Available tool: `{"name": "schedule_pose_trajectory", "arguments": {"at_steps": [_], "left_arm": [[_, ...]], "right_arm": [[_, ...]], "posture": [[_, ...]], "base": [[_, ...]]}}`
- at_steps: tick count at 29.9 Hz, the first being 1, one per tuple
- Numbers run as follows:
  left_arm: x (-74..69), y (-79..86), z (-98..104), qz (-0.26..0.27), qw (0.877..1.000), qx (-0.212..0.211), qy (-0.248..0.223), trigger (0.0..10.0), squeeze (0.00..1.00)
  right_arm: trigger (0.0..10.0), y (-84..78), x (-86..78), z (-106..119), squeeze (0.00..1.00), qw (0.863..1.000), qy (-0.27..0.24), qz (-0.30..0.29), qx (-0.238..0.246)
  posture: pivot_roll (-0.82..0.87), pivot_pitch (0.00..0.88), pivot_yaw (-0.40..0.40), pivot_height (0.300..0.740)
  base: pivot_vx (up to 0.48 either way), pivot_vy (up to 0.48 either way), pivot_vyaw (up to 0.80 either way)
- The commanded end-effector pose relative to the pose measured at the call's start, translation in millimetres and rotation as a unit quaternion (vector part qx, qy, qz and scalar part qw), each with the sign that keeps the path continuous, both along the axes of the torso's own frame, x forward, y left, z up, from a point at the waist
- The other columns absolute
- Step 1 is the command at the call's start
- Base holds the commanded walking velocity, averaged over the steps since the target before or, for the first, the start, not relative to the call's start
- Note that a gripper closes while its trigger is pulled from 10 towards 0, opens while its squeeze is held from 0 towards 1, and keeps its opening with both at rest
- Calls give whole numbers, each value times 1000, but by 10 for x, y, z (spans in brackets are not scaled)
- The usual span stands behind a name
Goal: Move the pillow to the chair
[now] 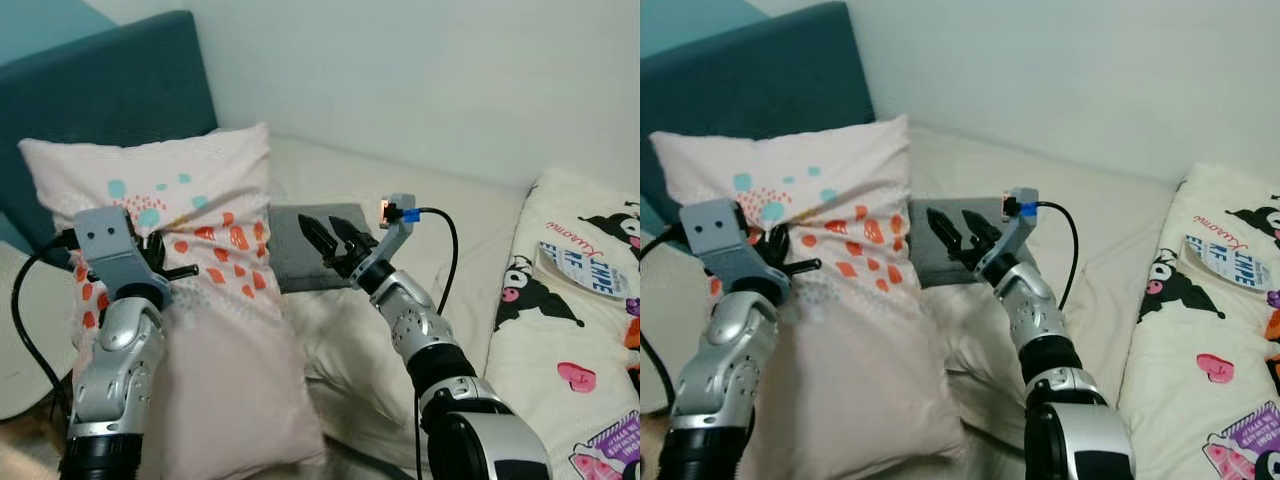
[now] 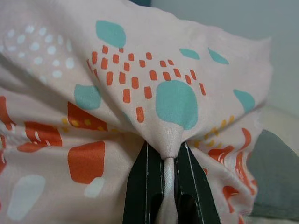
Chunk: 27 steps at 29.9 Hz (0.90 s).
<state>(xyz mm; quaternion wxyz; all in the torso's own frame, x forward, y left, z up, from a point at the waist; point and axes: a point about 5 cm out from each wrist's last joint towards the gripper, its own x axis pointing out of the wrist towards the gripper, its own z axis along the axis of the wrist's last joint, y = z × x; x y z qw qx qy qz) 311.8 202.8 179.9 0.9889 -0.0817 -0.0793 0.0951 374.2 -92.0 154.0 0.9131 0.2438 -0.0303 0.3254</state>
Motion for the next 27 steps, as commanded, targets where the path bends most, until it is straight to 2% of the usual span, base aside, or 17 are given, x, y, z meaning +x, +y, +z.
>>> {"name": "schedule_pose_trajectory", "arguments": {"at_steps": [1, 5, 9, 19, 27], "left_arm": [[-14, 37, 113, 13, 999, 10, -29, 10000, 0], [-37, -32, -14, 5, 999, 31, -13, 10000, 0], [-50, -59, -63, 4, 999, 33, -7, 10000, 0], [-57, -86, -71, 2, 999, 38, -12, 10000, 0], [-57, -68, -83, 9, 999, 44, -10, 10000, 0]], "right_arm": [[10000, 59, -14, 25, 0, 1000, -8, 14, -8], [10000, 81, -66, -43, 0, 1000, -4, 24, -13], [10000, 85, -93, -78, 0, 999, -2, 31, -17], [10000, 104, -138, -107, 0, 999, -5, 44, -23], [10000, 139, -167, -139, 0, 998, -6, 42, -45]], "posture": [[-87, 0, -3, 740], [-92, 0, 0, 740], [-96, 0, -1, 740], [-102, 0, -2, 740], [-106, 0, 0, 740]], "base": [[0, 0, 794], [0, 0, 792], [0, 0, 791], [0, 0, 794], [368, 0, 680]]}}
